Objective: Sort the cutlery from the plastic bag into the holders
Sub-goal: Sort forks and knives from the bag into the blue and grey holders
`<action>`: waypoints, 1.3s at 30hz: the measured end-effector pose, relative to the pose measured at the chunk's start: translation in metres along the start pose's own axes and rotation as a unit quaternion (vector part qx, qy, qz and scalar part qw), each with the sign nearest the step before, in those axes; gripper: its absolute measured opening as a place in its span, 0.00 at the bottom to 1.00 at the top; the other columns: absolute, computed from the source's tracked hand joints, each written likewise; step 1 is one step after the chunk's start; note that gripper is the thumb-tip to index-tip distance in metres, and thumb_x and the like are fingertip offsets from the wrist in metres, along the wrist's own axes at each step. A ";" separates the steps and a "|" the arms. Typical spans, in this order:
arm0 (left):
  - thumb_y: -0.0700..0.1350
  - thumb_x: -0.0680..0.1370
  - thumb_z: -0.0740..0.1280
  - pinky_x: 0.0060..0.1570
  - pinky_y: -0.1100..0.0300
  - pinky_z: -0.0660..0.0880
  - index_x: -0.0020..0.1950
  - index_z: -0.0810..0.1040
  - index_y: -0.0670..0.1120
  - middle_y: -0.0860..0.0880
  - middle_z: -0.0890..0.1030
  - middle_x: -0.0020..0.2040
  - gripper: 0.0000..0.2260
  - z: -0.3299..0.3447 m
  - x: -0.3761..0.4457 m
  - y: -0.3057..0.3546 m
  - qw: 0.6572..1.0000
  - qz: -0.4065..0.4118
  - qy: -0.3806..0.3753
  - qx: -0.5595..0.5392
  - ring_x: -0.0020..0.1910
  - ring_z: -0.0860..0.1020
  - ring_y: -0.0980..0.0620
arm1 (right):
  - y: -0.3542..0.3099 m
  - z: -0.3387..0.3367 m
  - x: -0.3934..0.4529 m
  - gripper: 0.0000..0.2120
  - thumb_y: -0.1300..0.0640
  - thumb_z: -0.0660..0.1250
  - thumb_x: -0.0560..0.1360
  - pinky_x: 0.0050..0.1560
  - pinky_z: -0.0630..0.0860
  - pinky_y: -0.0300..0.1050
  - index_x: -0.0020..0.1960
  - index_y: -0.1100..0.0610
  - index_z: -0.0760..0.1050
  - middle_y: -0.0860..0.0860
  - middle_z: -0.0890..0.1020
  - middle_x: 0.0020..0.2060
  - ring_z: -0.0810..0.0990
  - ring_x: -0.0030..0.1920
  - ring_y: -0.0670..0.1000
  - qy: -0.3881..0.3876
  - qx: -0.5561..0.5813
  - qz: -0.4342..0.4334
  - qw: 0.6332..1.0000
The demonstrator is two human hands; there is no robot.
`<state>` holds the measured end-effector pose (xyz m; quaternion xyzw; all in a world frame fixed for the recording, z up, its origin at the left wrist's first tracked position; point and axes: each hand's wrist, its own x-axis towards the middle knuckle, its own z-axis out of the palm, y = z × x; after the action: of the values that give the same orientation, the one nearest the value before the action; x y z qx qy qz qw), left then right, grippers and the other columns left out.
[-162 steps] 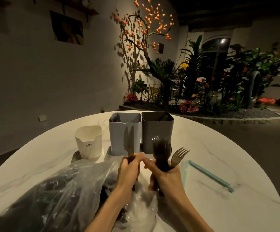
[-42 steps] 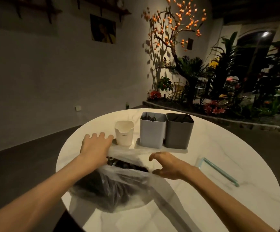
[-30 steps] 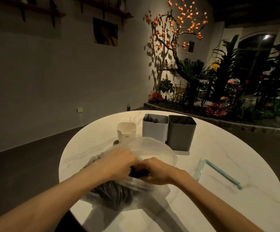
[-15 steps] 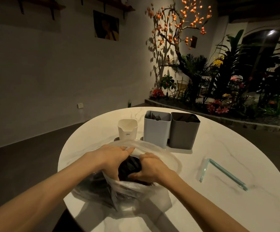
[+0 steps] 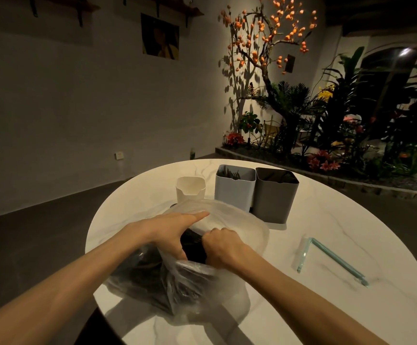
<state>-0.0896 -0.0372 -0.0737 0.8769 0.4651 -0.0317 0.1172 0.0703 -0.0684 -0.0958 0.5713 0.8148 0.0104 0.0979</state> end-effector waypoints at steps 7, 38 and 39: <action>0.57 0.72 0.76 0.71 0.54 0.65 0.78 0.64 0.57 0.55 0.70 0.75 0.37 0.000 0.004 0.023 0.998 0.035 0.056 0.020 0.73 0.67 0.52 | 0.020 -0.048 -0.022 0.16 0.58 0.64 0.81 0.45 0.70 0.44 0.68 0.60 0.73 0.53 0.78 0.47 0.76 0.45 0.52 -0.094 -0.097 -0.072 0.988; 0.46 0.79 0.66 0.26 0.63 0.65 0.45 0.76 0.38 0.45 0.73 0.36 0.11 0.081 0.137 0.139 0.592 0.075 -0.049 -0.801 0.27 0.66 0.54 | 0.162 0.062 -0.035 0.13 0.54 0.69 0.80 0.43 0.80 0.41 0.63 0.51 0.75 0.52 0.85 0.40 0.84 0.38 0.47 0.314 0.691 0.102 0.643; 0.48 0.80 0.66 0.27 0.62 0.67 0.48 0.78 0.37 0.43 0.74 0.36 0.12 0.082 0.137 0.137 0.605 0.074 -0.034 -0.792 0.27 0.68 0.53 | 0.162 0.063 -0.031 0.10 0.55 0.68 0.80 0.41 0.79 0.41 0.61 0.53 0.77 0.53 0.84 0.37 0.81 0.34 0.47 0.307 0.705 0.099 0.631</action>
<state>0.1053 -0.0197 -0.1517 0.4709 0.2381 0.3280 0.7836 0.2423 -0.0473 -0.1321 0.5073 0.4949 -0.3832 -0.5924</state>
